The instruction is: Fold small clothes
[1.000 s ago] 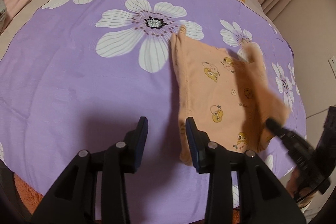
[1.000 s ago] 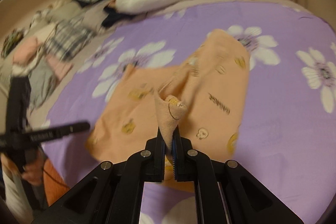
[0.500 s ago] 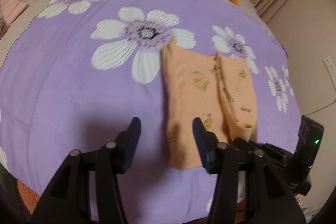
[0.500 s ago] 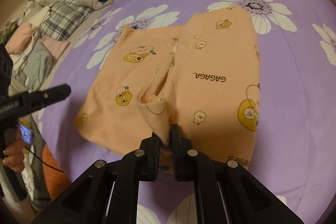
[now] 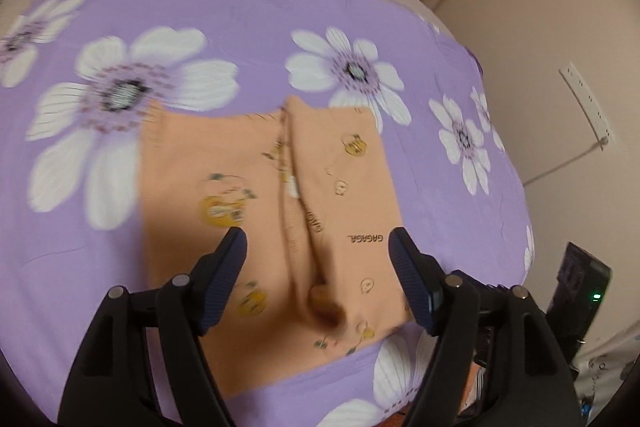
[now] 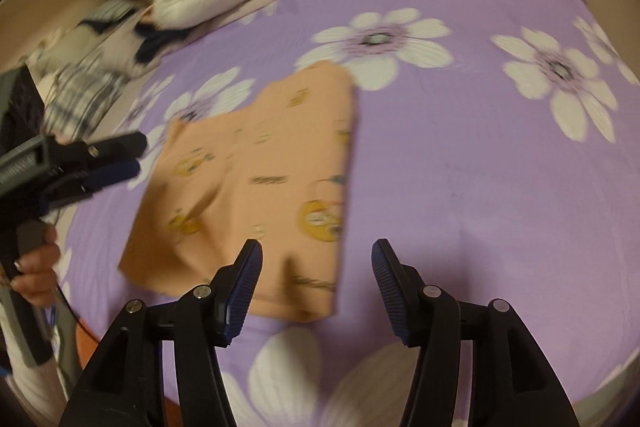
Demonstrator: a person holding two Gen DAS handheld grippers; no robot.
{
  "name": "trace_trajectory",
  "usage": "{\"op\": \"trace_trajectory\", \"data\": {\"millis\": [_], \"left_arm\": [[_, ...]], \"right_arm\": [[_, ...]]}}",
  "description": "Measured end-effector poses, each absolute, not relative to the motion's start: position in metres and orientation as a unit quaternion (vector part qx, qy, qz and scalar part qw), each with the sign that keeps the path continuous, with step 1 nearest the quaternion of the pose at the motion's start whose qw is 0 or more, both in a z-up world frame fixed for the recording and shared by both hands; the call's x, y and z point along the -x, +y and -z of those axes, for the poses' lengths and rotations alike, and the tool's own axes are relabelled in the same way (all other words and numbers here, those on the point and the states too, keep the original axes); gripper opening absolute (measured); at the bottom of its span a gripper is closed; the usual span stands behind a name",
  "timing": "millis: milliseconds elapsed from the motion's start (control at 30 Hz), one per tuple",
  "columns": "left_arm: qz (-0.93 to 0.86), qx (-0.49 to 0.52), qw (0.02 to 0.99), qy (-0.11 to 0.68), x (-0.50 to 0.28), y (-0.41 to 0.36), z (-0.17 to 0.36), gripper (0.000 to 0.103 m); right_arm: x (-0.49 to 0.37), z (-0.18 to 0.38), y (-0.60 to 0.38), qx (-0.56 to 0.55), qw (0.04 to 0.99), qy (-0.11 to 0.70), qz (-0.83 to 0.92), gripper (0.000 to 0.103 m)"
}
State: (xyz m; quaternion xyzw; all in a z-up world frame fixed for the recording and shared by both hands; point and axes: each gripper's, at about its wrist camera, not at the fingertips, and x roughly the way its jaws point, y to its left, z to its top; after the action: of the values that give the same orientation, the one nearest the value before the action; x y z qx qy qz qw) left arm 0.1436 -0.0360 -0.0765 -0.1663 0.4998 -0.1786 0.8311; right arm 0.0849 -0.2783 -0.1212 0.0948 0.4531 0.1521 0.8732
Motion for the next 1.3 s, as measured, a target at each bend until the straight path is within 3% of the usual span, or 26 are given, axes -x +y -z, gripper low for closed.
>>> {"op": "trace_trajectory", "data": {"millis": [333, 467, 533, 933, 1300], "left_arm": [[0.191, 0.186, 0.795, 0.544, -0.182, -0.064, 0.132, 0.063], [0.199, 0.208, 0.787, 0.546, -0.187, -0.064, 0.138, 0.023], [0.190, 0.203, 0.792, 0.543, -0.186, -0.064, 0.137, 0.013], [0.190, 0.126, 0.853, 0.470, -0.168, -0.062, 0.065, 0.010], [0.142, 0.113, 0.868, 0.463, -0.149, -0.012, 0.056, 0.010]], "right_arm": [[-0.083, 0.132, -0.310, -0.145, 0.869, 0.460, -0.109, 0.059], [-0.084, 0.136, -0.313, -0.151, 0.867, 0.462, -0.105, 0.059], [-0.084, 0.138, -0.313, -0.154, 0.865, 0.465, -0.106, 0.059], [-0.084, 0.133, -0.306, -0.151, 0.867, 0.461, -0.114, 0.059], [-0.091, 0.130, -0.292, -0.143, 0.863, 0.465, -0.135, 0.059]]}}
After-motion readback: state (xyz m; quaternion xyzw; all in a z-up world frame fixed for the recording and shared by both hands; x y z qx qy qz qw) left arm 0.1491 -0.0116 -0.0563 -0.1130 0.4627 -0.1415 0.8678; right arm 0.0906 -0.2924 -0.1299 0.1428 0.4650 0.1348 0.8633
